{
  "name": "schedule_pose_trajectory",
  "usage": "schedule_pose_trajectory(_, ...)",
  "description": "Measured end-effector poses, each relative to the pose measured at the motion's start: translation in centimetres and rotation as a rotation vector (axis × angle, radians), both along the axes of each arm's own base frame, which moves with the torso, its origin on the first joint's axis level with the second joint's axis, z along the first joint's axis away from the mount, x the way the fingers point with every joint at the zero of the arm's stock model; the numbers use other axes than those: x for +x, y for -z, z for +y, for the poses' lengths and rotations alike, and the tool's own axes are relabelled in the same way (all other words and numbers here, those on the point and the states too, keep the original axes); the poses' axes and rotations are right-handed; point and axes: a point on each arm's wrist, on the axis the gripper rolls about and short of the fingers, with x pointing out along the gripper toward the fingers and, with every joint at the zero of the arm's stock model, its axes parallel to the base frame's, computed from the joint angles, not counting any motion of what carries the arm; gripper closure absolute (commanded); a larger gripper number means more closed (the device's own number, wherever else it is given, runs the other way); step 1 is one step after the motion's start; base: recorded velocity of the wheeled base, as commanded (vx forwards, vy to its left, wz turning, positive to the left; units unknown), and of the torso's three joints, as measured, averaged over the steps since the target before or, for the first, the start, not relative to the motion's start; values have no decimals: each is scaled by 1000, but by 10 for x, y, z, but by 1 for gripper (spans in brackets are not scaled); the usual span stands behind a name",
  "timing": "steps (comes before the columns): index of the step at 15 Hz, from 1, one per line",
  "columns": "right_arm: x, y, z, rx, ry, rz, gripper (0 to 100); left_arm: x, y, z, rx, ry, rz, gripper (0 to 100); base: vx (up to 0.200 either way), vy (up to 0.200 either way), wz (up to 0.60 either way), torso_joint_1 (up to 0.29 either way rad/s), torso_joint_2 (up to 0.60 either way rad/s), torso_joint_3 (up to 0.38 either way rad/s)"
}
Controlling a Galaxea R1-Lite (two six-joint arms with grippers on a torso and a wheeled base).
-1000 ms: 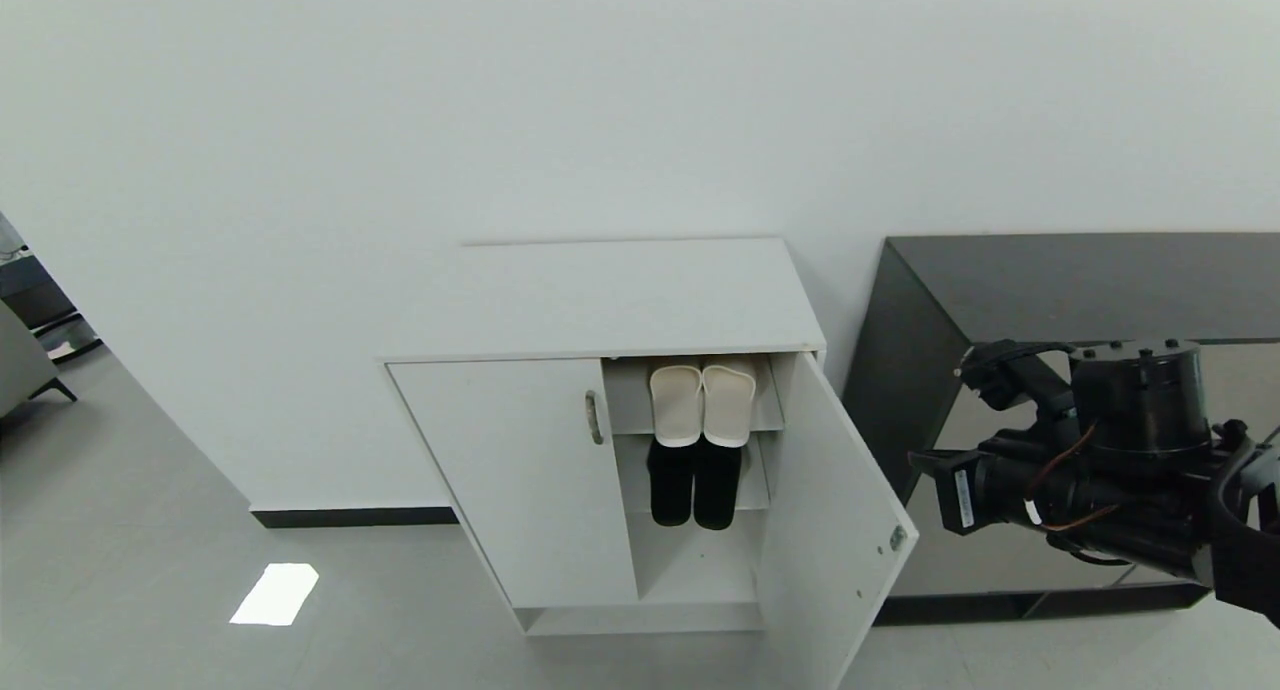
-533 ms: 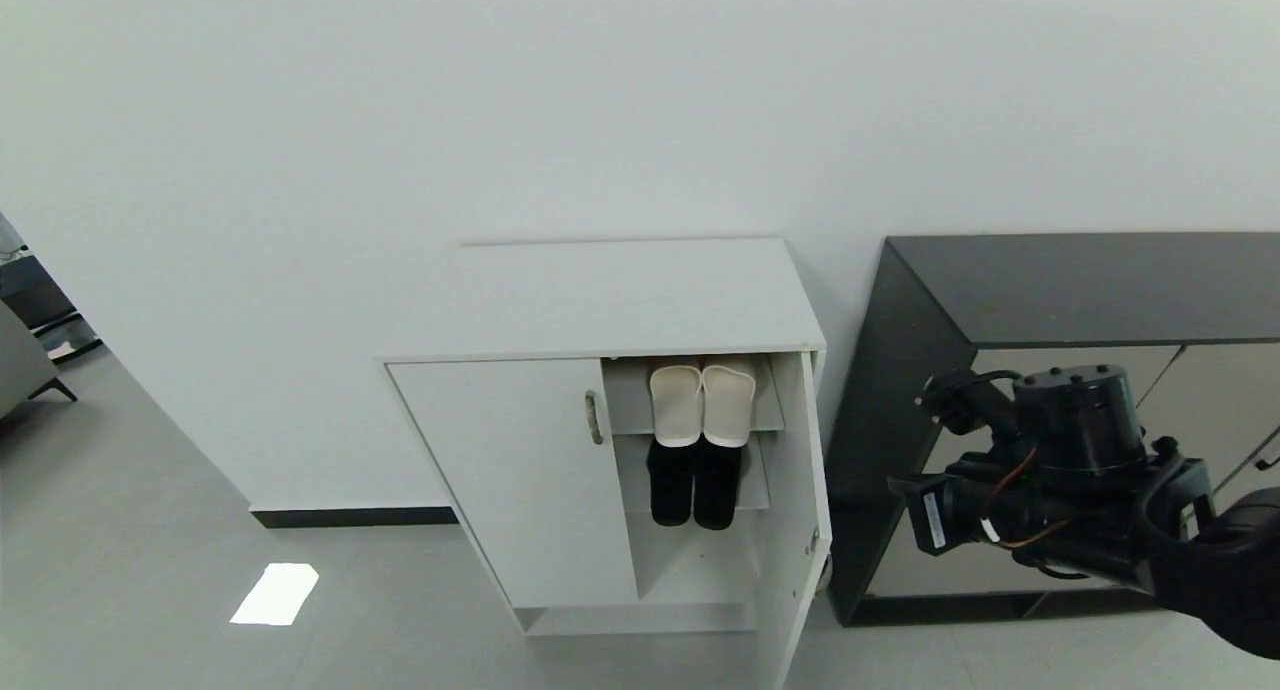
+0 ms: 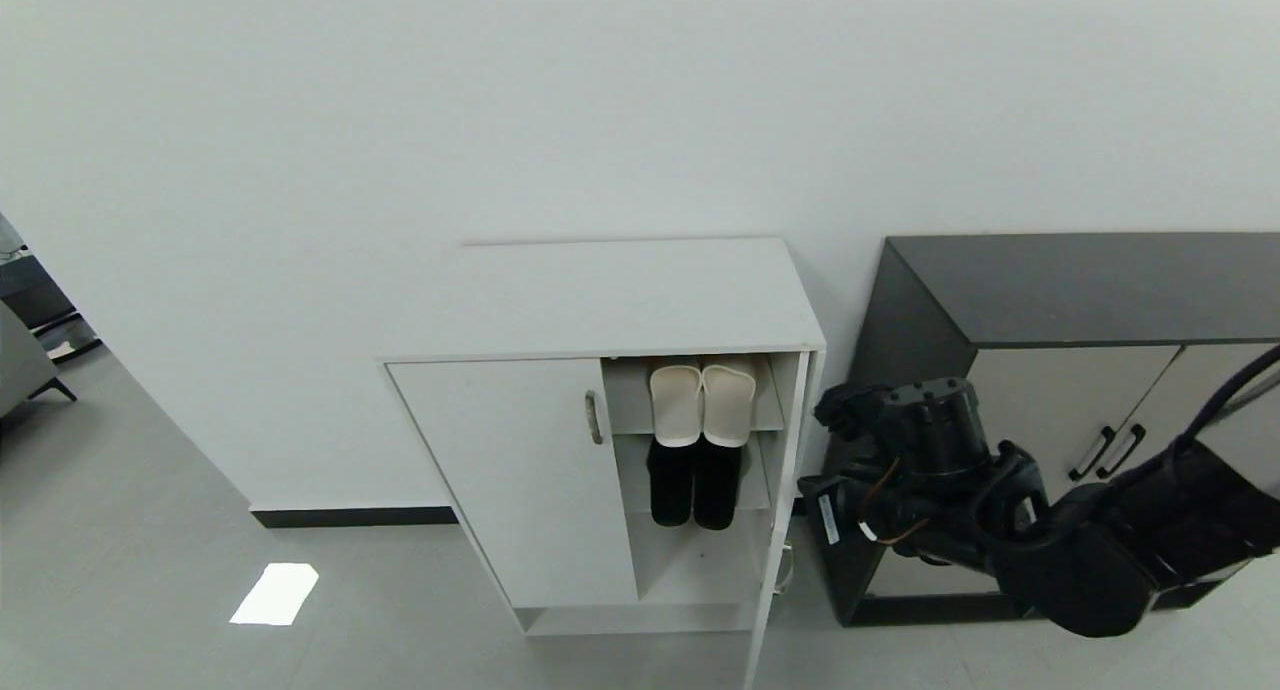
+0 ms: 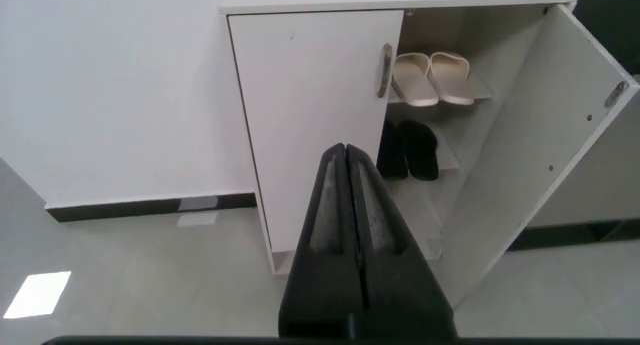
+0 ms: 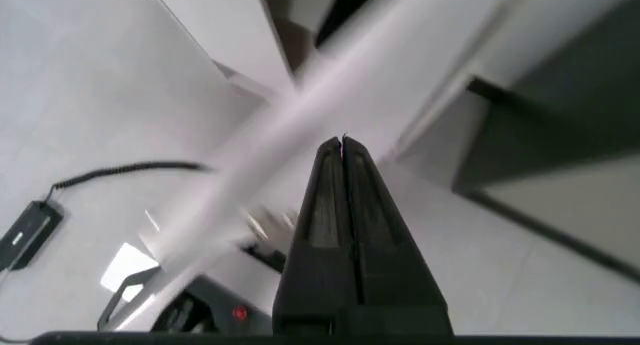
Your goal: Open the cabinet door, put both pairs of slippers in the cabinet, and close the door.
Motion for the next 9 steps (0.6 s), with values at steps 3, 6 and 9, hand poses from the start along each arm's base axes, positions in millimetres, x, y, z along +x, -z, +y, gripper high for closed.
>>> schedule_pose_trajectory(3,8,0,35,7,-30,-35,100,0,0,0,-4,-1,0,100,0,0,0,0,0,0)
schedule_pose_trajectory(6,4,-2,56,42,-63,-42,100,0,0,0,-5,-1,0,100,0,0,0,0,0,0)
schedule_pose_trajectory(9,-16,-12,50,70,-79,-41,100,0,0,0,-4,-1,0,100,0,0,0,0,0,0)
